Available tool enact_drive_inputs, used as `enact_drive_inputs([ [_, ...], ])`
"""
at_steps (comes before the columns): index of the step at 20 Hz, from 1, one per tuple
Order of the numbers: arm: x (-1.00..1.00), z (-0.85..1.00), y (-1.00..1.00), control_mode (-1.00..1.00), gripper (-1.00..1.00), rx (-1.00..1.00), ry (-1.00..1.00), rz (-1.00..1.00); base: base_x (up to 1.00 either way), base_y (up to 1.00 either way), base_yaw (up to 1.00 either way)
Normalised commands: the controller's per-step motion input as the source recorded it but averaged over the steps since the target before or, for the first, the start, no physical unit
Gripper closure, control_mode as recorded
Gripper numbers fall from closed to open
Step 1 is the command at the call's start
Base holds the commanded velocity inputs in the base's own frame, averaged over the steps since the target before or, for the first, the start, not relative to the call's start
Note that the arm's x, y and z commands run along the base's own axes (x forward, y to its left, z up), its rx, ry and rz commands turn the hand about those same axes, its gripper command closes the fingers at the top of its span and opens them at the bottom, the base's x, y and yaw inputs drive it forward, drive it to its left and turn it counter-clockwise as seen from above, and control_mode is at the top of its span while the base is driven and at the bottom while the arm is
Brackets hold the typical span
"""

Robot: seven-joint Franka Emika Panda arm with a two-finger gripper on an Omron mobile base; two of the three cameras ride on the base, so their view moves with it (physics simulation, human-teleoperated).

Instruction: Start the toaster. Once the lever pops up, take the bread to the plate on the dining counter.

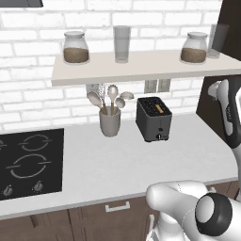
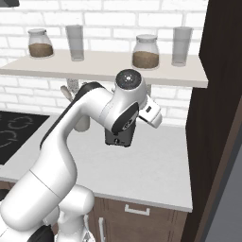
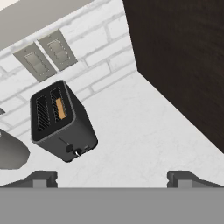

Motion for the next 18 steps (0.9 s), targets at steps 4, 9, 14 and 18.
enact_drive_inputs([
  [4, 0.0, 0.0, 0.0, -1.0, -1.0, 0.0, 0.0, 0.0, 0.0, 0.0, 0.0],
  [9, 0.0, 0.0, 0.0, -1.0, -1.0, 0.0, 0.0, 0.0, 0.0, 0.0, 0.0],
  [14, 0.0, 0.0, 0.0, -1.0, -1.0, 0.0, 0.0, 0.0, 0.0, 0.0, 0.0],
  [18, 0.0, 0.0, 0.0, -1.0, -1.0, 0.0, 0.0, 0.0, 0.0, 0.0, 0.0],
])
